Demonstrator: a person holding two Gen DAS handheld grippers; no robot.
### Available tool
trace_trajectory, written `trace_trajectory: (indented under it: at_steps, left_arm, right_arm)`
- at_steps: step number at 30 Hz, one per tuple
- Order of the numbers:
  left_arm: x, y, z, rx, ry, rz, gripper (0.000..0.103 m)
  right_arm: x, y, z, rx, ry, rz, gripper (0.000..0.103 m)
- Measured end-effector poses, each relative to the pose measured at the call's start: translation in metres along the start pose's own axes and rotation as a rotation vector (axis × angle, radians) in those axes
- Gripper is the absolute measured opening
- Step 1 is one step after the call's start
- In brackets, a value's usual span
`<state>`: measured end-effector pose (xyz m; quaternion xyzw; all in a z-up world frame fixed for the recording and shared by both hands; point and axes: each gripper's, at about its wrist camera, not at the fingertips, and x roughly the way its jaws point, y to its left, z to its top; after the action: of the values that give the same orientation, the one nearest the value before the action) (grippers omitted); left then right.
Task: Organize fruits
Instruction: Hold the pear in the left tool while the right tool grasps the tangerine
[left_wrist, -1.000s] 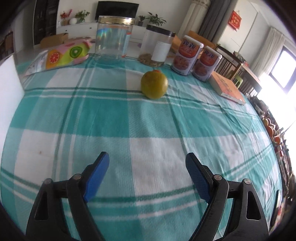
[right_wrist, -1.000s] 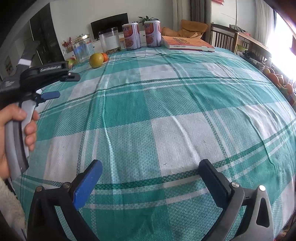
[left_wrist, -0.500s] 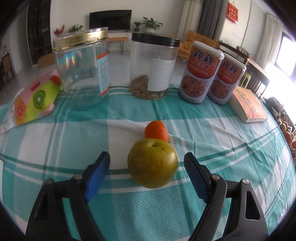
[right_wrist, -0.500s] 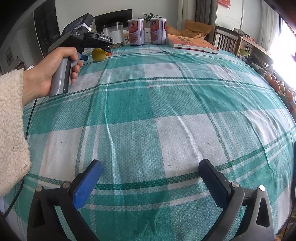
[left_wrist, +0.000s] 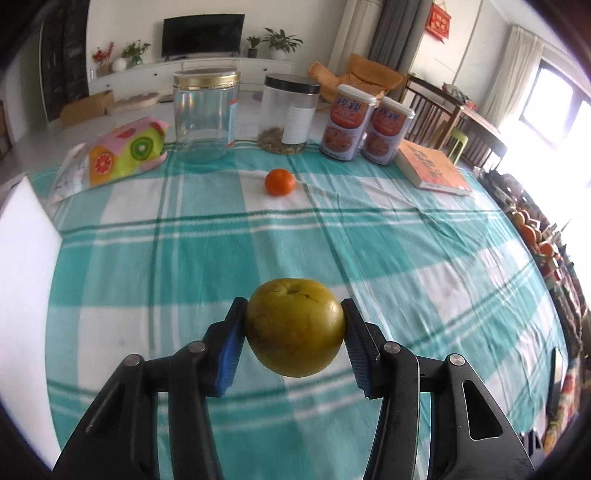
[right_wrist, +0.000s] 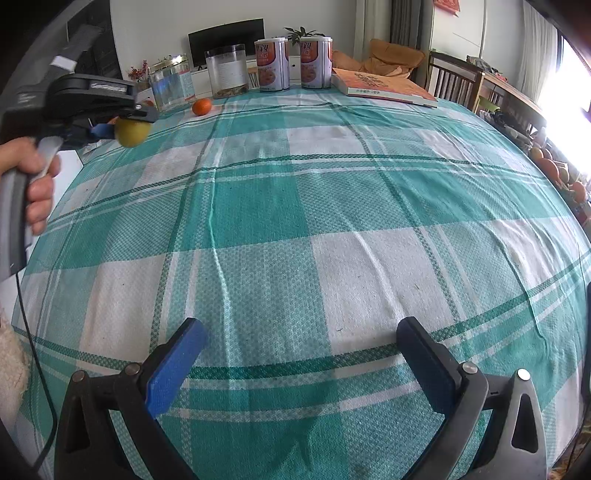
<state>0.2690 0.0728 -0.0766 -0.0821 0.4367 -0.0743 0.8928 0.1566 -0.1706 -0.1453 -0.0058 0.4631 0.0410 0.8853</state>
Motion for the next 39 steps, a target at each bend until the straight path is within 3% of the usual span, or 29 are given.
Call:
trace_trajectory:
  at_steps: [4,8,11,14,18,21,31,34,39]
  left_arm:
    - [-0.034,0.0,-0.047,-0.005,0.024,-0.008,0.052]
    - [-0.043,0.002,-0.089,-0.004,0.067,0.005,0.052]
    - [-0.046,0.001,-0.109,0.027,0.052,0.016,0.053]
    - [-0.04,0.005,-0.118,0.045,0.019,0.049,0.056]
    - [-0.033,0.014,-0.12,0.026,-0.039,0.11,0.082]
    - [-0.026,0.017,-0.122,0.029,-0.035,0.102,0.084]
    - [-0.015,0.002,-0.125,0.111,0.006,0.199,0.09]
    - [-0.015,0.004,-0.124,0.106,0.008,0.192,0.091]
    - [-0.015,0.003,-0.124,0.11,0.008,0.202,0.092]
  right_arm:
    - [-0.001,-0.001,0.0,0.003,-0.003,0.008,0.103]
    - [-0.001,-0.001,0.0,0.005,-0.005,0.01,0.103]
    - [-0.001,-0.001,0.0,0.005,-0.005,0.011,0.103]
    - [-0.001,-0.001,0.0,0.005,-0.005,0.011,0.103]
    - [-0.001,-0.001,0.0,0.005,-0.005,0.011,0.103]
    - [-0.001,-0.001,0.0,0.004,-0.005,0.01,0.103]
    - [-0.001,-0.001,0.0,0.0,-0.002,0.006,0.103]
    - [-0.001,0.0,-0.001,-0.001,-0.002,0.005,0.103]
    - [-0.002,-0.01,0.011,0.065,-0.017,0.121,0.103]
